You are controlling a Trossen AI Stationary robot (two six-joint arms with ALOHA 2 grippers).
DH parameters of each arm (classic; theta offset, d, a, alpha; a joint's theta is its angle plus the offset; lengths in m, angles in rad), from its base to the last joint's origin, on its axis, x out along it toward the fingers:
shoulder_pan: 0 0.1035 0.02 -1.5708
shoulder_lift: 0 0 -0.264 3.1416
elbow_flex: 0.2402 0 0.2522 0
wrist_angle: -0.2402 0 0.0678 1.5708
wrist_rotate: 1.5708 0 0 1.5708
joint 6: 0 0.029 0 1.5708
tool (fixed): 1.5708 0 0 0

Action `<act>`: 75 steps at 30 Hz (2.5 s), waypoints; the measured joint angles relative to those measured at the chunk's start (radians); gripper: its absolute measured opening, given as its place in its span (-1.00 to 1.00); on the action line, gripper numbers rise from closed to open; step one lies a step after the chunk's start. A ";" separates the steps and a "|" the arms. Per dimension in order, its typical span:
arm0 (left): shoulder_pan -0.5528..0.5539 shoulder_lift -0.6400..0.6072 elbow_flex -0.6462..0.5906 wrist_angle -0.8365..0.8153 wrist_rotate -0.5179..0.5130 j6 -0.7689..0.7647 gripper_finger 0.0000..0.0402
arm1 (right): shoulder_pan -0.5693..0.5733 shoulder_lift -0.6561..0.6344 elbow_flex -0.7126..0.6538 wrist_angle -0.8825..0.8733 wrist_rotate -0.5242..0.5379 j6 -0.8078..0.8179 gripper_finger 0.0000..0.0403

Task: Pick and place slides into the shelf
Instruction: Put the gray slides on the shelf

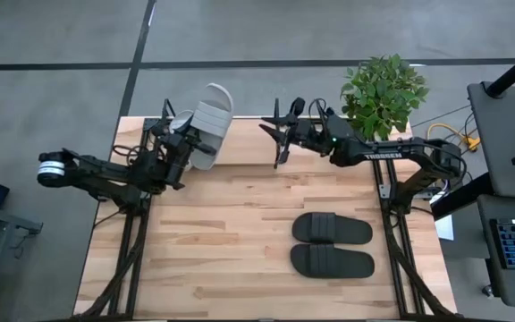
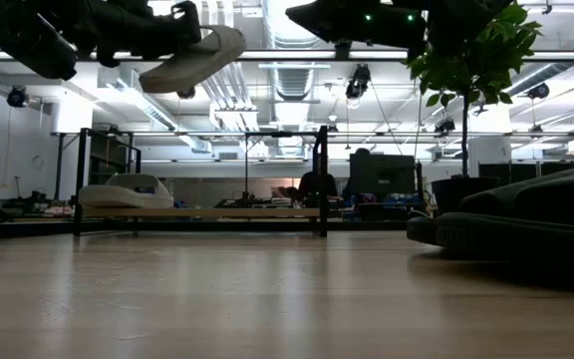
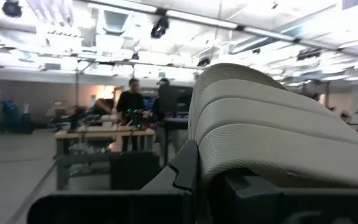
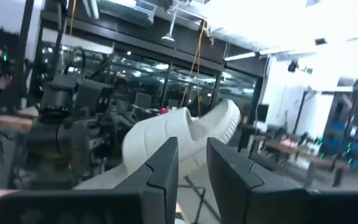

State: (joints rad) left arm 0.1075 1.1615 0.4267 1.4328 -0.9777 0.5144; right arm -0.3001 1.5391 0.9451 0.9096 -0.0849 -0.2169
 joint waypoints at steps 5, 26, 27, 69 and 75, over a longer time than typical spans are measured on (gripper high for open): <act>0.016 0.015 0.005 0.002 0.082 0.020 -1.00 | -0.001 -0.002 0.048 -0.112 0.000 0.157 -0.56; 0.070 0.071 0.071 0.139 0.261 0.042 -1.00 | 0.001 0.002 0.155 -0.365 0.000 0.548 0.10; 0.070 0.077 0.084 0.140 0.270 0.042 -1.00 | 0.001 0.002 0.149 -0.351 0.000 0.557 0.11; 0.068 0.253 0.173 0.135 0.372 0.095 -1.00 | -0.068 -0.012 0.163 -0.249 0.007 0.494 0.11; 0.066 0.253 0.173 0.134 0.385 0.094 -1.00 | -0.069 -0.012 0.163 -0.256 0.007 0.496 0.11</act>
State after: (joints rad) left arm 0.1738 1.4147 0.5996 1.5671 -0.5926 0.6086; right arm -0.3695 1.5272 1.1080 0.6537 -0.0776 0.2787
